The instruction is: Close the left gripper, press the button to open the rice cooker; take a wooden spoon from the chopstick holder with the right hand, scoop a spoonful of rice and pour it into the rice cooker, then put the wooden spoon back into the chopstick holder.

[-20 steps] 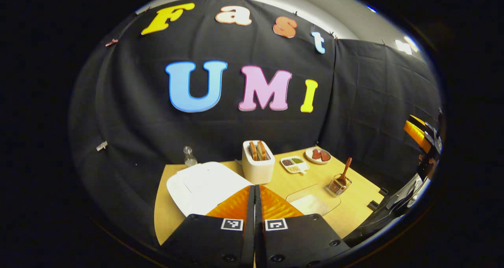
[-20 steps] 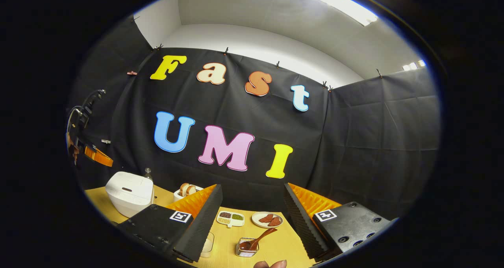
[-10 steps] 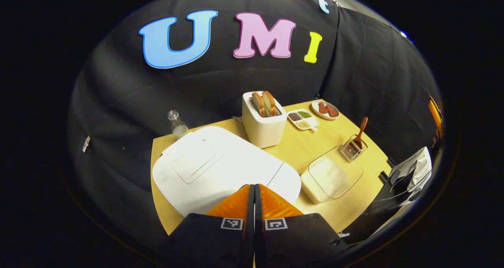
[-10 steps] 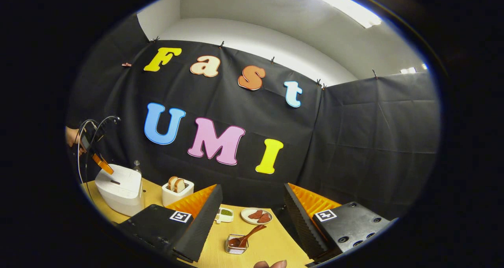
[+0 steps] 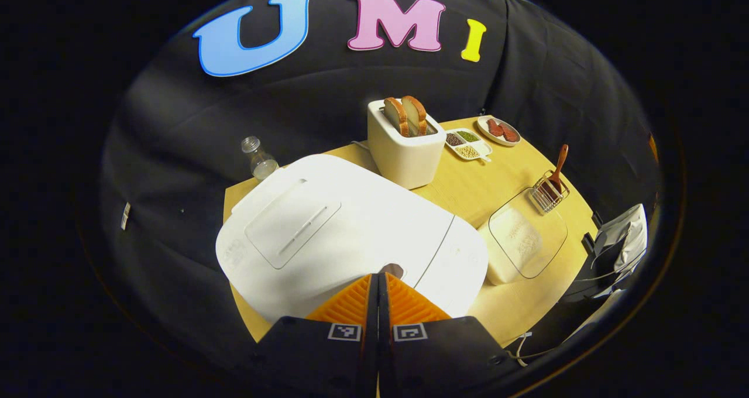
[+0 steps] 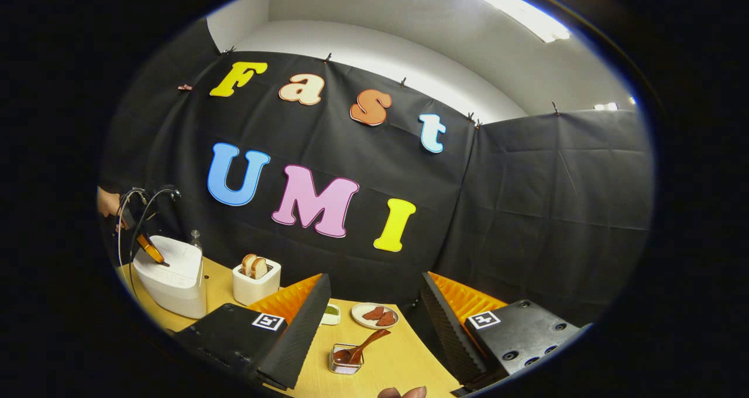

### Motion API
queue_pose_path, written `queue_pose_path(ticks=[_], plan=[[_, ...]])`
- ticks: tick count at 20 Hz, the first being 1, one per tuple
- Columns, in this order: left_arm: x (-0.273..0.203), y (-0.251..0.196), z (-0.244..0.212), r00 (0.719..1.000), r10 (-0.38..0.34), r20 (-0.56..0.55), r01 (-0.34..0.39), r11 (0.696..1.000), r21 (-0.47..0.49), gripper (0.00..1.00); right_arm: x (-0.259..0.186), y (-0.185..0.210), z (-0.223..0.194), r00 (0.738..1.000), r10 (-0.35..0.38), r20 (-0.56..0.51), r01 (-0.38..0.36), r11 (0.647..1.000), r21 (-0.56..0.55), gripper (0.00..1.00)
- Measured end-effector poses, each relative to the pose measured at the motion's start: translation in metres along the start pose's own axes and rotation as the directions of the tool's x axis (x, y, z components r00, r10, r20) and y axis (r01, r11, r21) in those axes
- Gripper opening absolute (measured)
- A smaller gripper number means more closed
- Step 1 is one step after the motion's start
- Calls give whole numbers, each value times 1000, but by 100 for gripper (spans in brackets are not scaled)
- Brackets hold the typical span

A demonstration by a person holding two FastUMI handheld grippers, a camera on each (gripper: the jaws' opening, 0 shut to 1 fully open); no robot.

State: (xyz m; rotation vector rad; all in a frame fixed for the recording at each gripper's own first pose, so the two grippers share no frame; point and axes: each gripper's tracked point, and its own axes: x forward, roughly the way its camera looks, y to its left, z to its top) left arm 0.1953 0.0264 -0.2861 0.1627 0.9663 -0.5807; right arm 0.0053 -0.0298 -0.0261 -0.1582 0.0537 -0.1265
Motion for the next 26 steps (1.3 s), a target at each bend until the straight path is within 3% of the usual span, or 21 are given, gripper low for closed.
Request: queue_pose_path(ticks=[10,14,17,20,23,24,26], plan=[[4,4,-3,998,48,-48,-43,994,101,7,-1,-3,-1,1000,-24,-10,24,999,25,97],[-18,10,29,993,101,68,-110,985,136,6,-9,-11,-1,999,-43,-4,43,999,8,97],[-37,19,52,973,177,147,-200,968,154,6,-13,-13,-1,999,-51,-10,51,999,11,97],[-70,37,87,905,300,301,-359,919,165,6,-18,-15,3,999,-53,-3,53,999,13,97],[-110,35,113,837,334,434,-419,900,115,7,-21,-16,5,999,-43,1,43,999,2,97],[-125,35,124,796,350,494,-443,893,81,7,-22,-16,6,999,-37,3,37,999,2,97],[-167,30,148,668,372,645,-491,871,7,8,-23,-18,6,1000,-25,5,25,1000,7,97]])
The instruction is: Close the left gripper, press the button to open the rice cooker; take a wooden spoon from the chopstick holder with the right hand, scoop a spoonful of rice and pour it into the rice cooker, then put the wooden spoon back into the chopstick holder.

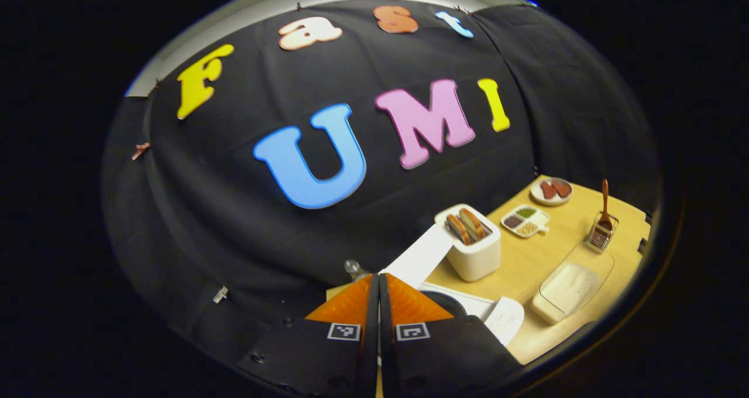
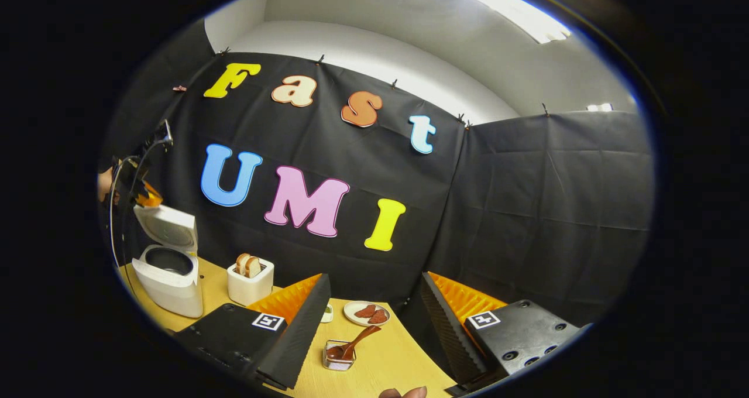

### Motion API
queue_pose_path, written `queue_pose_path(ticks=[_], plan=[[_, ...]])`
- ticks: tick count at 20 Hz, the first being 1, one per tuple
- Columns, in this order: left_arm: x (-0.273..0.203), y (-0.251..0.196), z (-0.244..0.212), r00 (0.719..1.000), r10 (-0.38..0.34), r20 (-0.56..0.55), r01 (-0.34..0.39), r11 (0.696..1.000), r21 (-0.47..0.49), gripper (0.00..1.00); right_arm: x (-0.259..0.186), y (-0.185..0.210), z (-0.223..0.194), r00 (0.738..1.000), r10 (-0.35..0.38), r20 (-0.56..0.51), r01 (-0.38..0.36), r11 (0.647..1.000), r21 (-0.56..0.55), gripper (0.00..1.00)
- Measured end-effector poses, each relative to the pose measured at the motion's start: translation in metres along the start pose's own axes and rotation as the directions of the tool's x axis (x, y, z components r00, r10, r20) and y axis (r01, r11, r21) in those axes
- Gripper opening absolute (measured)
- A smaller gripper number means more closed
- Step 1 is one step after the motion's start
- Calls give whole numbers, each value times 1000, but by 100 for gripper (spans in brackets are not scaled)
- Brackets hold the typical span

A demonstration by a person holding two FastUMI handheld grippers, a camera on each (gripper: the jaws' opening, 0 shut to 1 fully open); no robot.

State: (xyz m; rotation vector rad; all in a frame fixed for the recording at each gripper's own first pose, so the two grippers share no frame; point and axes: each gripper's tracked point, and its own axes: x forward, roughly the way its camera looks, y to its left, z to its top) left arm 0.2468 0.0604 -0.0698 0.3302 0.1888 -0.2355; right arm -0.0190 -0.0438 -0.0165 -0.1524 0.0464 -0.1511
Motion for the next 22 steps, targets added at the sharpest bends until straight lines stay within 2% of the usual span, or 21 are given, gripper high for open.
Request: queue_pose_path(ticks=[1,2,3,4,5,7,9,11,14,19,22], plan=[[-10,3,19,996,31,79,-29,999,-18,11,0,-3,-2,1000,4,-1,-4,1000,1,97],[-22,5,32,989,59,136,-54,998,-42,20,1,-4,-5,1000,12,-6,-12,1000,4,97],[-38,9,40,982,83,171,-71,995,-75,38,1,-5,-8,1000,24,-12,-24,1000,6,97],[-50,9,44,977,102,187,-82,990,-114,34,2,-7,-12,999,38,-17,-38,999,9,97],[-59,6,43,975,120,189,-91,984,-153,72,4,-11,-14,999,46,-19,-46,999,11,97],[-75,0,42,969,168,181,-127,967,-220,100,13,-19,-25,998,63,-31,-62,998,22,97],[-96,-6,50,955,218,199,-158,947,-281,97,25,-26,-44,995,81,-59,-79,996,42,96],[-114,-19,50,949,246,196,-178,934,-309,96,38,-23,-72,985,135,-112,-125,988,86,97],[-132,-43,54,943,280,179,-215,925,-313,97,56,-15,-125,949,235,-212,-192,960,203,98],[-145,-99,57,933,334,134,-259,882,-394,96,90,-18,-205,897,298,-327,-190,926,325,98],[-148,-130,52,941,327,90,-262,870,-418,97,109,-14,-244,855,365,-368,-218,897,384,97]])
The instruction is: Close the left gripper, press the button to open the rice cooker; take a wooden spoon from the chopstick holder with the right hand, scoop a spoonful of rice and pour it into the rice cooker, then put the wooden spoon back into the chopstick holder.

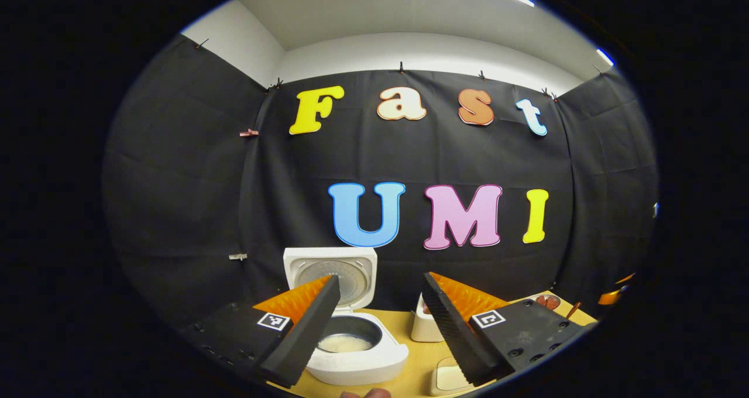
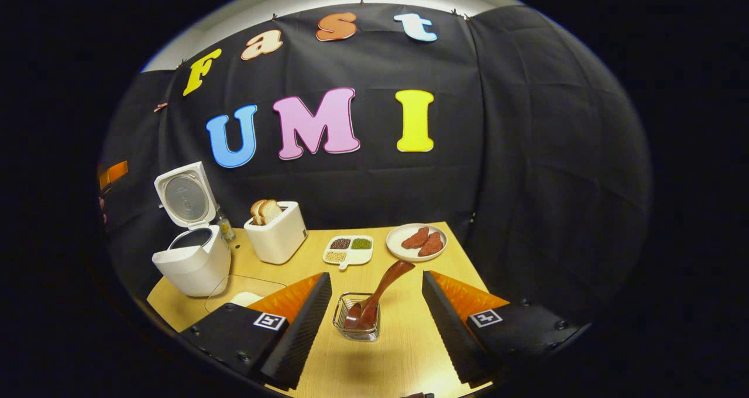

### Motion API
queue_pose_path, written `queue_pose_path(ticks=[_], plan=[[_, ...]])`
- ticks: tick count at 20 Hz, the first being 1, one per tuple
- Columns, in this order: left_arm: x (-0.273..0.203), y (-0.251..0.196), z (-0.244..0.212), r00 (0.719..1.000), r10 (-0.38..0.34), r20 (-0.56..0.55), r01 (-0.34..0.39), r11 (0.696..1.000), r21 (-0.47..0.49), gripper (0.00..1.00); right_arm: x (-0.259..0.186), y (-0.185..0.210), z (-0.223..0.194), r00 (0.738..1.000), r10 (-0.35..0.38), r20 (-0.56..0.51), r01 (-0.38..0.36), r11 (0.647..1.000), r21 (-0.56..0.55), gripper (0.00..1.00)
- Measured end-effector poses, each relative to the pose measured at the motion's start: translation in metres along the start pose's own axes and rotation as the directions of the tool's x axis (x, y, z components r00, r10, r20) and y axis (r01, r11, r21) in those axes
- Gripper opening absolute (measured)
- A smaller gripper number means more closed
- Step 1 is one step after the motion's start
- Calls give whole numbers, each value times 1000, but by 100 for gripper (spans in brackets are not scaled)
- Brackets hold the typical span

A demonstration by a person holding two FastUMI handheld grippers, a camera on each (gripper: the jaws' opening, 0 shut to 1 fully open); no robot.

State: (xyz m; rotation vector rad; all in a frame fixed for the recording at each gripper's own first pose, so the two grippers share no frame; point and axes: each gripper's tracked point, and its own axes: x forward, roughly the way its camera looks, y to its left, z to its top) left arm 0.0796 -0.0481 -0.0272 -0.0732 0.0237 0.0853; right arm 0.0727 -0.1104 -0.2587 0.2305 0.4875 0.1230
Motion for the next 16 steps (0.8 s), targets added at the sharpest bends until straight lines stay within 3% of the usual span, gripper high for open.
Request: queue_pose_path(ticks=[3,8,15,16], plan=[[-9,-13,-7,999,34,-21,-34,999,12,97,32,-9,-22,997,53,-53,-51,998,44,82],[-23,-35,-21,993,103,-59,-103,995,10,97,83,-13,-59,980,124,-154,-109,989,98,81],[-50,-41,-29,979,171,-107,-160,982,104,97,143,-9,-93,953,195,-231,-148,967,205,81],[-53,-39,-32,975,189,-117,-176,978,112,97,152,-7,-96,953,194,-234,-140,963,229,71]])
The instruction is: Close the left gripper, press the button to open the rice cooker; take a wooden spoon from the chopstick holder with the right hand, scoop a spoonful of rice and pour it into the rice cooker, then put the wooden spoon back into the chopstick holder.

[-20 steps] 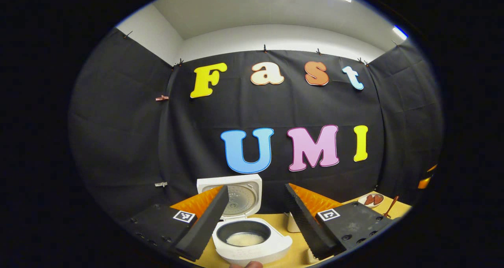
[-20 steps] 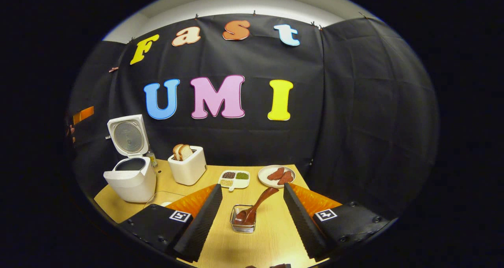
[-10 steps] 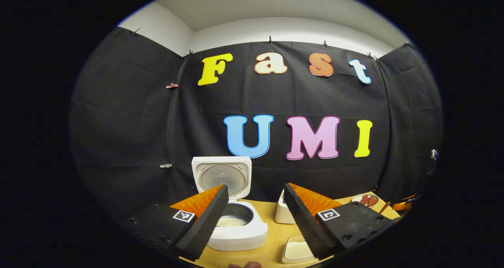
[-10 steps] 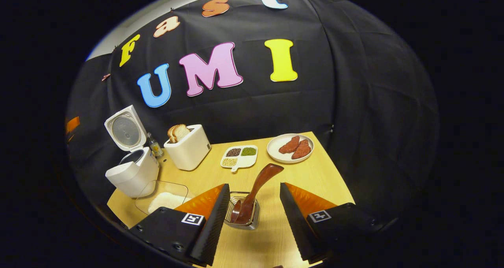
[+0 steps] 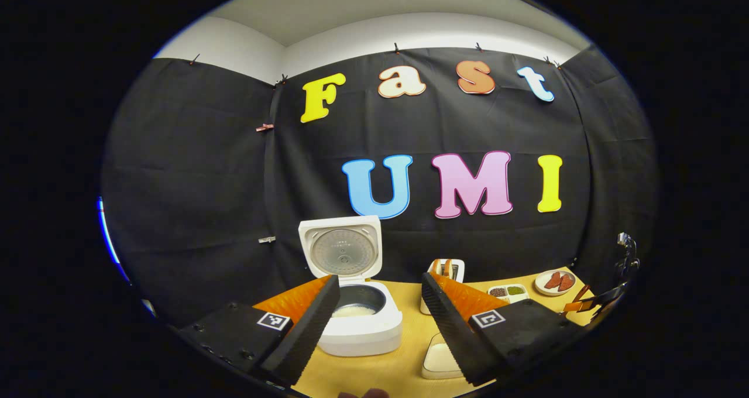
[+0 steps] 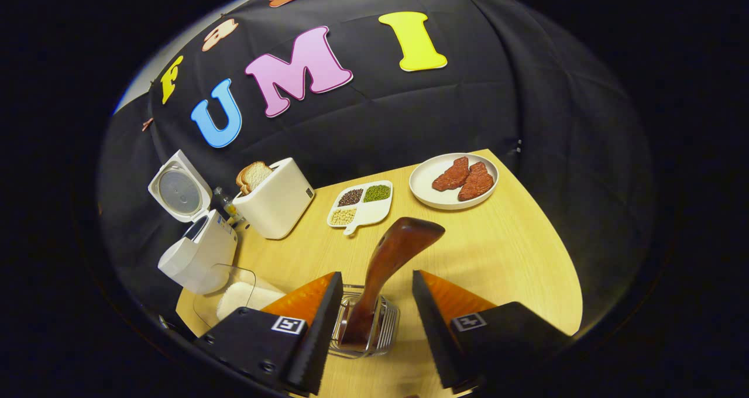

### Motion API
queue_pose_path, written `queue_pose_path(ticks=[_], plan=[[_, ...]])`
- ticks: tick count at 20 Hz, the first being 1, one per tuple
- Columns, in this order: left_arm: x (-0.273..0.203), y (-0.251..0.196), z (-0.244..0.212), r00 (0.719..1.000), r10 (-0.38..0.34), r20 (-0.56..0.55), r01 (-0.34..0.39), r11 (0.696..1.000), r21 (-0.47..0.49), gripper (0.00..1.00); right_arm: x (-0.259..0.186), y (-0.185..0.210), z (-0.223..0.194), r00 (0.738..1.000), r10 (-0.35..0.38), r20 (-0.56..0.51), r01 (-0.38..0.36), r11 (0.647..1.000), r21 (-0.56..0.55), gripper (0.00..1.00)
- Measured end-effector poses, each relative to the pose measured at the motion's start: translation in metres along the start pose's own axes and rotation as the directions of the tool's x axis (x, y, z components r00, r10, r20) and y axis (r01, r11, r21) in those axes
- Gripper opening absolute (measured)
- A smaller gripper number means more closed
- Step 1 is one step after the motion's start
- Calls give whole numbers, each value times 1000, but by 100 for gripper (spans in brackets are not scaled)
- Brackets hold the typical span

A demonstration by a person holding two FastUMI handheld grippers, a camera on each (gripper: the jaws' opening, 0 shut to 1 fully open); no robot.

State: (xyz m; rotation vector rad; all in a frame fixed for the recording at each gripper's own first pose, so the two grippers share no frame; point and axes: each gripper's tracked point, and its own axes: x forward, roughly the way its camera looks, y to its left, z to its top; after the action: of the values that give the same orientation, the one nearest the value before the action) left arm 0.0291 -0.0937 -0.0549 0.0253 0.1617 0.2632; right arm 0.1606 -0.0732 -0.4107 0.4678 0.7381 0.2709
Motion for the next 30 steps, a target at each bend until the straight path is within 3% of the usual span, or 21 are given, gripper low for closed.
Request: queue_pose_path(ticks=[2,5,6,7,9,14,18,19,21,30], plan=[[-5,5,-4,1000,21,-15,-21,1000,6,97,12,3,-3,1000,5,-17,-4,999,33,47],[-9,14,-3,999,48,-24,-48,999,13,97,11,14,-11,999,13,-41,-12,999,39,46],[-12,17,-4,998,54,-25,-54,998,19,97,9,9,-10,1000,-21,-22,22,999,23,37],[-14,19,-3,998,59,-23,-59,998,23,97,13,4,-9,999,-49,-8,49,999,19,36],[-16,24,-5,998,63,-26,-63,998,25,97,1,12,-16,999,-45,-14,45,999,28,21],[-19,38,-7,998,51,-20,-51,999,16,97,2,21,-26,998,-58,-14,58,998,16,23],[-10,50,-14,1000,-17,-18,18,1000,18,96,5,27,-29,995,-103,-13,103,995,-5,23],[-7,55,-17,999,-38,-21,39,999,15,96,1,27,-28,992,-124,-2,124,992,-4,16],[1,69,-19,997,-70,-21,71,997,7,97,1,29,-28,988,-154,6,154,988,-17,12],[11,155,-40,992,-127,-3,127,992,-18,97,-71,61,55,954,-211,211,216,976,-1,12]])
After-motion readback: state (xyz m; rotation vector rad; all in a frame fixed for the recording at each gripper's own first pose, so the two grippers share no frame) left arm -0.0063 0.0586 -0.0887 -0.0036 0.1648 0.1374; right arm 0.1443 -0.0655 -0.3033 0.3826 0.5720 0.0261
